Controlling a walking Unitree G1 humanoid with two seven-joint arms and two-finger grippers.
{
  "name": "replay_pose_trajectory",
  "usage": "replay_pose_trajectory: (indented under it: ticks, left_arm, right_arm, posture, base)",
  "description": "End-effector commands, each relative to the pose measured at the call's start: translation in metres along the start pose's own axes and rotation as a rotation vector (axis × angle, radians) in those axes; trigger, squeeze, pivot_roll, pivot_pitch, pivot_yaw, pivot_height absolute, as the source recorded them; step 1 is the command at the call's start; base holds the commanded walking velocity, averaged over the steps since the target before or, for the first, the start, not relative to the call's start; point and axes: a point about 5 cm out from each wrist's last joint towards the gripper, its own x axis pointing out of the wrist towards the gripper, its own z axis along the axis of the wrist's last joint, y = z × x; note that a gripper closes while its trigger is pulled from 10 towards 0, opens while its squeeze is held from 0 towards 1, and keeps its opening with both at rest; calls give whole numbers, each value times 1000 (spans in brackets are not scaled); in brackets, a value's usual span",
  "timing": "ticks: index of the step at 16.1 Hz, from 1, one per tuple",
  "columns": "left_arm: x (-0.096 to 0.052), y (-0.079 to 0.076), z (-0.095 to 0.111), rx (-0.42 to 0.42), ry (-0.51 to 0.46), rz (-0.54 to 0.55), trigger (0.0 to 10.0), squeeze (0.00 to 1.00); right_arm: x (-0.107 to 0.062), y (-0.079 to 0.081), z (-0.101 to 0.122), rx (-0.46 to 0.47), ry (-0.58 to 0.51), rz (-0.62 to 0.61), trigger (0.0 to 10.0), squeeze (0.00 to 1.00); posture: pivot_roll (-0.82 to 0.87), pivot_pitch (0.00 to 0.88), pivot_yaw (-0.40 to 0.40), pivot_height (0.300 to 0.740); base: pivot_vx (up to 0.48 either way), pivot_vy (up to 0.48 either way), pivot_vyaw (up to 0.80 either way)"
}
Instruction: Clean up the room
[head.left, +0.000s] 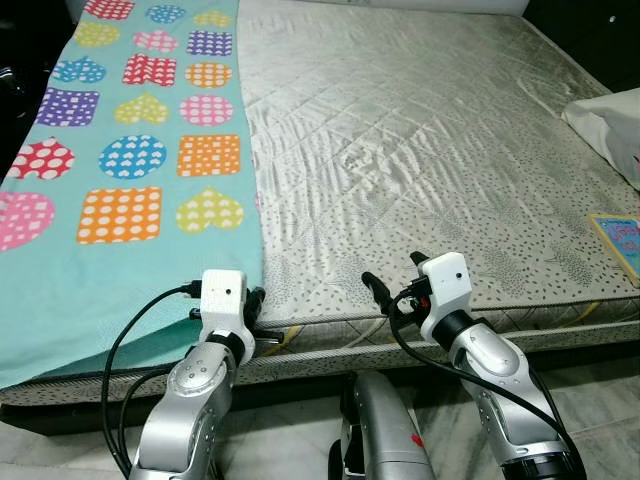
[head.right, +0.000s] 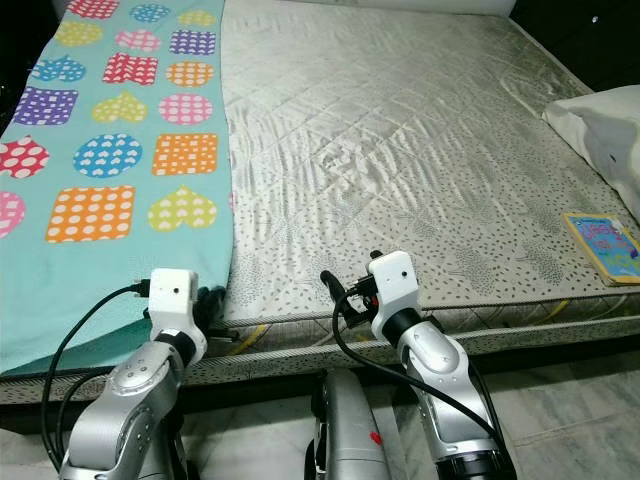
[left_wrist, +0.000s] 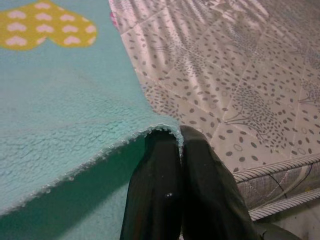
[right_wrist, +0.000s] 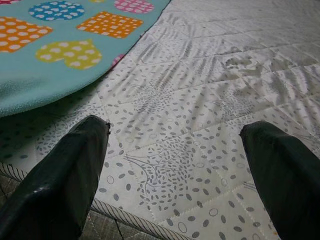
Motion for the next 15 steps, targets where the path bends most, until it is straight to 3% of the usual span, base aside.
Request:
replay_pose_trajectory:
  ticks: [1, 8, 9, 10, 11, 15]
  left_arm:
    - [1, -5, -4, 16, 15, -27, 10000, 0]
    - [-1, -8, -8, 14, 31, -56, 10000, 0]
    - [-1, -7, -10, -6, 35, -57, 10000, 604]
    - [-1, -6, -11, -14, 35, -54, 10000, 961]
    - [-1, -6, -12, -17, 40, -55, 10000, 1000]
    - [-2, -11, -15, -7, 65, -93, 10000, 1000]
  right_arm:
    - [-3, -4, 1, -9, 4, -11, 10000, 0]
    - [-3, -5, 0, -11, 5, -12, 10000, 0]
    - [-3, -5, 0, -11, 5, -14, 10000, 0]
    - [-3, -5, 0, -11, 5, -14, 10000, 0]
    - [-2, -5, 0, -10, 5, -14, 10000, 0]
    - [-2, -5, 0, -12, 4, -14, 10000, 0]
  posture:
    - [-86, 138, -95, 556]
    - [-85, 136, -90, 556]
    - [-85, 135, -91, 556]
    - [-85, 134, -91, 556]
    - [-85, 134, -91, 556]
    - [-84, 133, -91, 556]
  base:
    - [0, 0, 0]
    - [0, 0, 0]
    - [0, 0, 0]
    - [0, 0, 0]
    - [0, 0, 0]
    - [0, 0, 0]
